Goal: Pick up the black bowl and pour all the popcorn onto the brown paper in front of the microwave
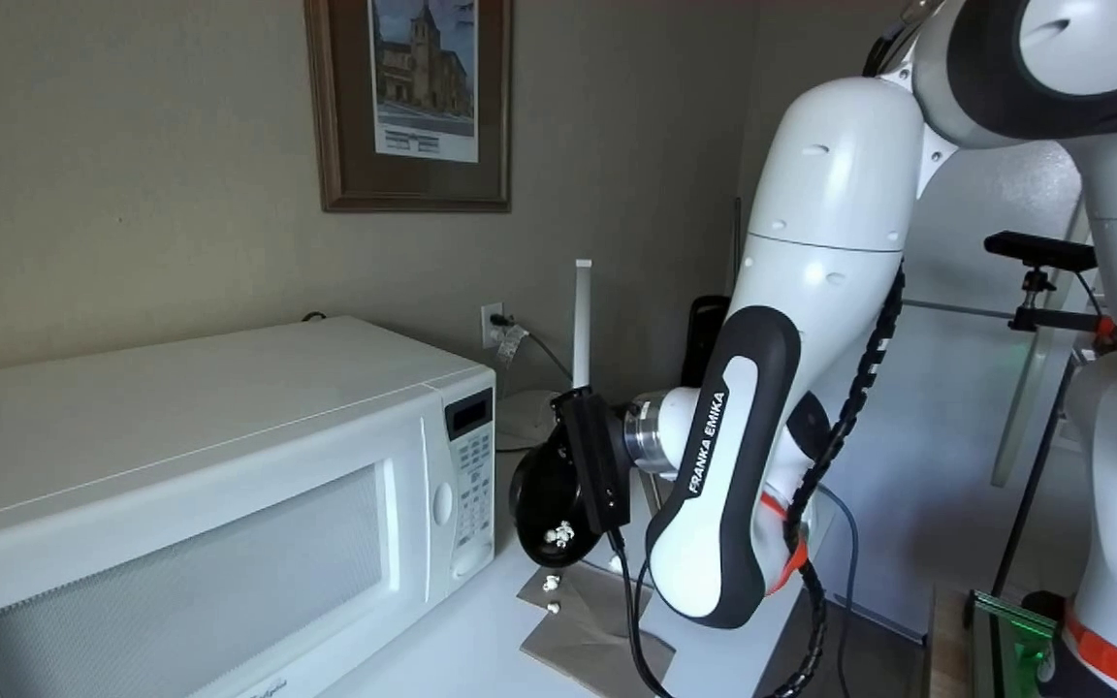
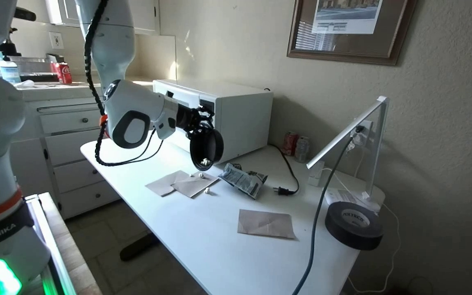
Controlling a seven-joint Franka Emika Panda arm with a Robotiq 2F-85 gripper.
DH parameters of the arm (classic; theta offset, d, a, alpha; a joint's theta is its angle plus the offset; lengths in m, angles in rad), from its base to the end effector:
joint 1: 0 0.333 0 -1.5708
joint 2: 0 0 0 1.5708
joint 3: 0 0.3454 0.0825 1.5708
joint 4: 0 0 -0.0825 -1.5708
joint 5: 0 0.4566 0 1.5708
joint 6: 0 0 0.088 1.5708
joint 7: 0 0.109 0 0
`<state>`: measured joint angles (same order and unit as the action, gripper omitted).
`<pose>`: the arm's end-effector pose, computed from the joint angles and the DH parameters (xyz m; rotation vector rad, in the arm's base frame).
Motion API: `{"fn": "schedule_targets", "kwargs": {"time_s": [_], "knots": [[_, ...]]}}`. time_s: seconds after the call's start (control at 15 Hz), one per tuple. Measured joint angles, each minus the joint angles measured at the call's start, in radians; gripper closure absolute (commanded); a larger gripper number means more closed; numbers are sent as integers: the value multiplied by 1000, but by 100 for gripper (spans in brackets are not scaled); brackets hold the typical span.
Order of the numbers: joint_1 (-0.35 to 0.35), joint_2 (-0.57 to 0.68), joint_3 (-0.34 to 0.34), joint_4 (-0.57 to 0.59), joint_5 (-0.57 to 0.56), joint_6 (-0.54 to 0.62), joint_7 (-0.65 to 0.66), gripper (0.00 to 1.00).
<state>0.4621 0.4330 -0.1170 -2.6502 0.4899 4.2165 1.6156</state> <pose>0.4458 0.0894 0.1980 -1.3926 1.6495 -1.0446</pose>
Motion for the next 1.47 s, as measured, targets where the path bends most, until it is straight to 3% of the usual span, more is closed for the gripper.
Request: {"fn": "schedule_targets", "kwargs": {"time_s": [0.67, 0.87, 0.93, 1.47], "knots": [[72, -5, -93, 41, -6, -1, -4, 99], [-35, -5, 29, 33, 2, 10, -36, 99], [-35, -6, 27, 36, 1, 8, -40, 99], [50, -21, -71, 57, -5, -3, -30, 99]]}}
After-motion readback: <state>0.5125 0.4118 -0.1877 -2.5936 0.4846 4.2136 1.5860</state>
